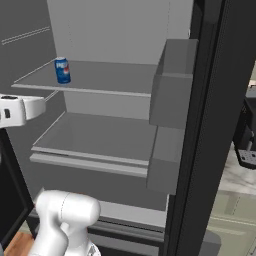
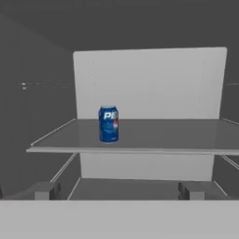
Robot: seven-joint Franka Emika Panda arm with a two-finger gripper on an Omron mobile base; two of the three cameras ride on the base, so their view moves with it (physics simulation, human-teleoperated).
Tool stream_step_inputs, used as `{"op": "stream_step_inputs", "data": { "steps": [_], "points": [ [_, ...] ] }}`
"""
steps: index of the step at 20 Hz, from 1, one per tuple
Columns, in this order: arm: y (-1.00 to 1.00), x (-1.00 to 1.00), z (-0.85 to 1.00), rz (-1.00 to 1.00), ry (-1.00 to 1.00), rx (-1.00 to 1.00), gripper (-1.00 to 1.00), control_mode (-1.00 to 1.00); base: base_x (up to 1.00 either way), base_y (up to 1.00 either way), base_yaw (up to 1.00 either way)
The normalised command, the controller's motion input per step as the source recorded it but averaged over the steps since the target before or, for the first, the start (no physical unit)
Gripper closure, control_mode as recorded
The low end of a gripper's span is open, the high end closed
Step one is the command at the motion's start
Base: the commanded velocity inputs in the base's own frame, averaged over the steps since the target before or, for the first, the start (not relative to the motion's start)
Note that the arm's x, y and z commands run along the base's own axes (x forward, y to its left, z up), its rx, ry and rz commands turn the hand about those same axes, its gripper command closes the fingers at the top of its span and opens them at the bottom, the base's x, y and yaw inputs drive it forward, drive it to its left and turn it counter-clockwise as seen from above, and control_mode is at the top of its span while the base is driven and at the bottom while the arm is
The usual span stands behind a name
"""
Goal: Open the fridge, grab two sodas, and place both sodas inside the bowl with ice on the dining counter.
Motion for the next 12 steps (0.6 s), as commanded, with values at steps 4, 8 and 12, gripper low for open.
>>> {"op": "stream_step_inputs", "data": {
  "steps": [4, 8, 12],
  "points": [
    [0.25, 0.17, 0.35, 0.0, -0.06, 0.0, -1.0, -1.0, 0.0, 0.0, 0.0],
    [0.03, 0.42, 0.08, 0.0, 0.01, 0.0, -1.0, -1.0, 0.0, 0.0, 0.0],
    [0.07, 0.55, 0.0, 0.0, 0.06, 0.0, -1.0, -1.0, 0.0, 0.0, 0.0]
  ]
}}
